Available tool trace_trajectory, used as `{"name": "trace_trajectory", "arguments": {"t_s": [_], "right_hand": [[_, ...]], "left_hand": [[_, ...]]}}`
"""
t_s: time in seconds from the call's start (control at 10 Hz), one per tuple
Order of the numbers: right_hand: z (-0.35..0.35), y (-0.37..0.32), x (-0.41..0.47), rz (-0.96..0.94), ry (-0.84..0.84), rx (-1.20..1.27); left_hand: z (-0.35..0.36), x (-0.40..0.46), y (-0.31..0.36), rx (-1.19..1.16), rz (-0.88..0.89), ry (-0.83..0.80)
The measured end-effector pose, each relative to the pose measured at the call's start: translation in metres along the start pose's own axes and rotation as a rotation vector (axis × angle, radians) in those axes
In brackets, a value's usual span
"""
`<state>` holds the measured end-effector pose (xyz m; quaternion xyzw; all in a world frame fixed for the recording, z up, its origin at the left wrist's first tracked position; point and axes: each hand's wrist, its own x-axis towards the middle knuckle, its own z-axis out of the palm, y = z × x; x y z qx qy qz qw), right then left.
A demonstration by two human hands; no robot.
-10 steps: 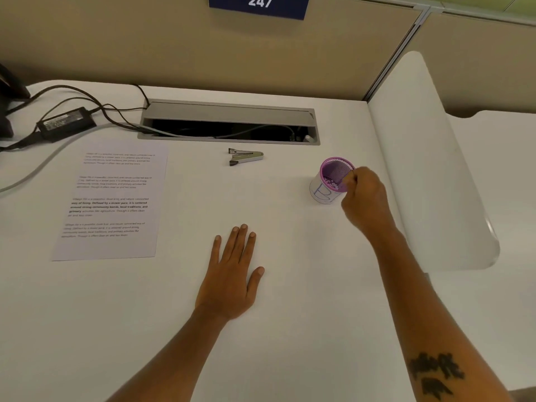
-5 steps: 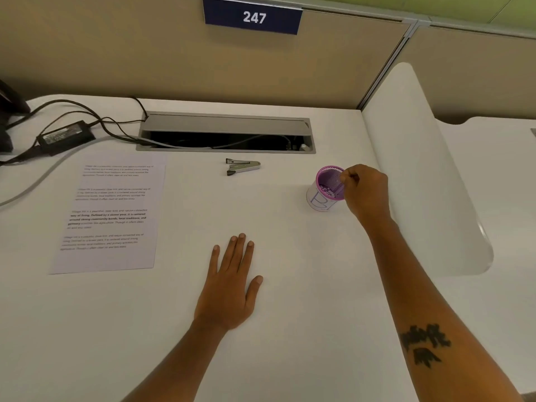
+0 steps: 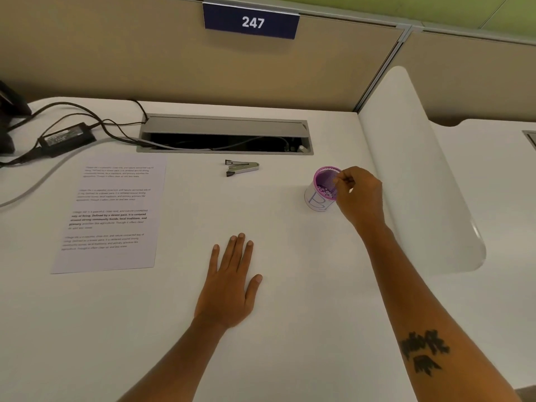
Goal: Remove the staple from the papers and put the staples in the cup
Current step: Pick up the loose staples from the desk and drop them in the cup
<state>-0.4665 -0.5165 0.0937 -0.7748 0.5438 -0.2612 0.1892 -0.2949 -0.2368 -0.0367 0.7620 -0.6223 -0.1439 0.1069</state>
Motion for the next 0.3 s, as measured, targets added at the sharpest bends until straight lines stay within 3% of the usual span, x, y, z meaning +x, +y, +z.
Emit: {"name": "trace_trajectory", "arguments": {"t_s": [0.3], "right_hand": [[0.014, -0.025, -0.086, -0.149, -0.044, -0.058]], "left_hand": [[-0.008, -0.004, 0.0, -0.068, -0.023, 0.035]]}}
